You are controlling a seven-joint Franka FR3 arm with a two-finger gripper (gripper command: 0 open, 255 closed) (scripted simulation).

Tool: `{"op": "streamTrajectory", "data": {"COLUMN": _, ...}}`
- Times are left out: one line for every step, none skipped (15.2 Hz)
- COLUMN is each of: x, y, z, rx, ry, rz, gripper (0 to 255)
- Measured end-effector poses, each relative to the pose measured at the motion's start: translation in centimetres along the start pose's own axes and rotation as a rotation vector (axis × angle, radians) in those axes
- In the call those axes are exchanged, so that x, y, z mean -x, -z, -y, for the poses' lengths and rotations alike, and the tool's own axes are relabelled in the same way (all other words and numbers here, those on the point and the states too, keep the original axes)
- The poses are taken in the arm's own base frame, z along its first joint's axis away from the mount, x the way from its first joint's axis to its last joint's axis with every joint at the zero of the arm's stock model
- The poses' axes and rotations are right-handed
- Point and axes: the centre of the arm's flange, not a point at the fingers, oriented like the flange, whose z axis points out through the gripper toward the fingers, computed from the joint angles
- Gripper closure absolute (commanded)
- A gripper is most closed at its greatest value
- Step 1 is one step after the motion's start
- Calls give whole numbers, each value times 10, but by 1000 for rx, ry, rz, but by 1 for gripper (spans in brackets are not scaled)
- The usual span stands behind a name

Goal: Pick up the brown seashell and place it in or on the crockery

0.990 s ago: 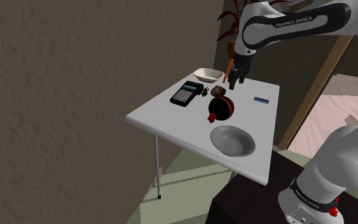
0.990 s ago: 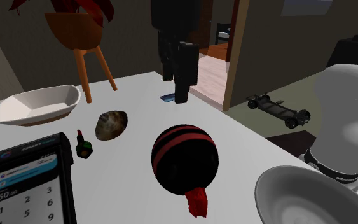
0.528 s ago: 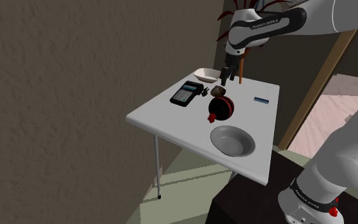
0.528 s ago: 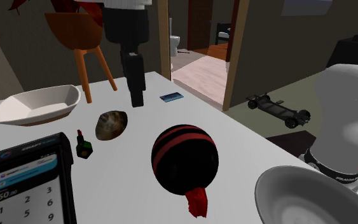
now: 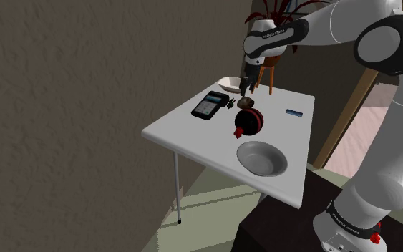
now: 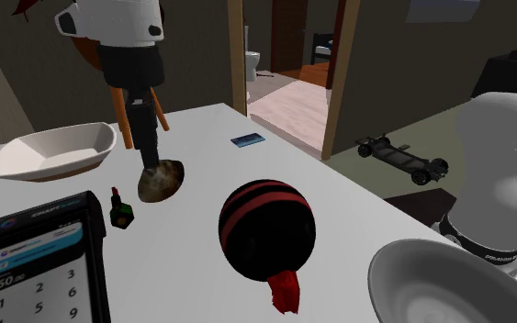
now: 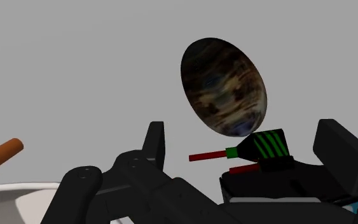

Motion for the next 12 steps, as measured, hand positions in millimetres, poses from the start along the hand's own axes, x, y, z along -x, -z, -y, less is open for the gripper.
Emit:
{"op": "streamTrajectory", "data": {"x": -2, "y": -6, "z": -1, "rx": -1, "ry": 1, "rz": 0, "gripper": 0}}
{"op": "streamTrajectory", "data": {"x": -1, "y": -11, "z": -1, "rx": -1, "ry": 1, "rz": 0, "gripper": 0}}
{"op": "streamTrajectory", "data": {"x": -2, "y": -16, "z": -1, "rx": -1, "ry": 1, "rz": -1, "gripper": 0}}
{"op": "streamTrajectory", "data": {"x": -2, "y": -21, "z": -1, "rx": -1, "ry": 2, "rz": -1, "gripper": 0}}
{"op": "streamTrajectory", "data": {"x": -2, "y": -25, "z": -2, "rx": -1, "ry": 2, "rz": -1, "gripper": 0}}
{"op": "streamTrajectory", "data": {"x": -2, "y": -29, "z": -2, "rx": -1, "ry": 2, "rz": -1, "gripper": 0}}
{"op": "streamTrajectory", "data": {"x": -2, "y": -32, "z": -2, "rx": -1, "ry": 2, "rz": -1, "gripper": 0}}
{"op": "streamTrajectory", "data": {"x": -2, "y": -33, "z": -1, "rx": -1, "ry": 2, "rz": -1, "gripper": 0}}
{"op": "streamTrajectory", "data": {"x": -3, "y": -33, "z": -1, "rx": -1, "ry": 2, "rz": -1, "gripper": 0}}
{"op": "streamTrajectory", "data": {"x": -3, "y": -34, "z": -1, "rx": -1, "ry": 2, "rz": -1, "gripper": 0}}
{"op": "streamTrajectory", "data": {"x": -3, "y": -34, "z": -1, "rx": -1, "ry": 2, "rz": -1, "gripper": 0}}
{"op": "streamTrajectory", "data": {"x": -3, "y": -34, "z": -1, "rx": -1, "ry": 2, "rz": -1, "gripper": 0}}
